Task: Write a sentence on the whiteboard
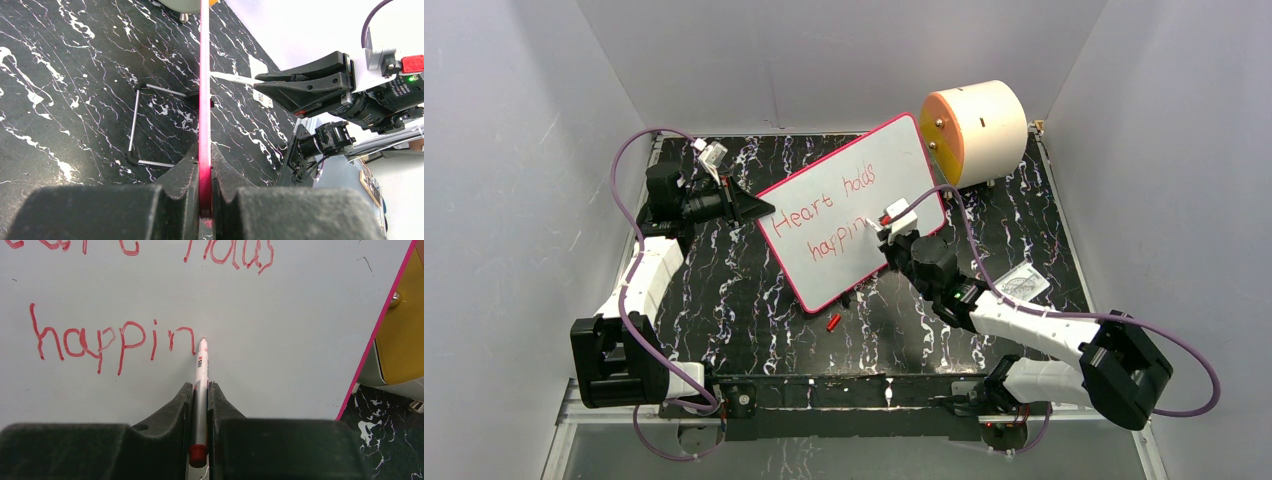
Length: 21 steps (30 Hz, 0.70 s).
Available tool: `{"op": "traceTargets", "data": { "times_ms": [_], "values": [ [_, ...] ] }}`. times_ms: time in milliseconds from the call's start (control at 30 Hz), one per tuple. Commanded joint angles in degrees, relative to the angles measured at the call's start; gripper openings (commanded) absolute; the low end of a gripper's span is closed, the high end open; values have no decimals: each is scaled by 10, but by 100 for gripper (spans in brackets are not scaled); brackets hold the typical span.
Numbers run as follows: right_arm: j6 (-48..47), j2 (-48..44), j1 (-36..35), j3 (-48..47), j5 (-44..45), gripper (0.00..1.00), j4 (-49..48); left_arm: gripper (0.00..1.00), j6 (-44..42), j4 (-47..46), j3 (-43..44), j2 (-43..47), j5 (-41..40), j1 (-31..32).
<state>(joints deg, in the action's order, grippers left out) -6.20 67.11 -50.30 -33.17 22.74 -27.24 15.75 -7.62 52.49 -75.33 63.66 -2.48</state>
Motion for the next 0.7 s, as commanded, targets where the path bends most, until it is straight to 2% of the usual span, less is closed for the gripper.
{"op": "traceTargets", "data": {
  "times_ms": [0,667],
  "values": [
    [3,9,4,-14,0,0,-31,0,-19,33,4,-7,16,6],
    [-6,13,11,-8,30,0,-56,0,-19,33,5,-8,16,6]
  ]
}}
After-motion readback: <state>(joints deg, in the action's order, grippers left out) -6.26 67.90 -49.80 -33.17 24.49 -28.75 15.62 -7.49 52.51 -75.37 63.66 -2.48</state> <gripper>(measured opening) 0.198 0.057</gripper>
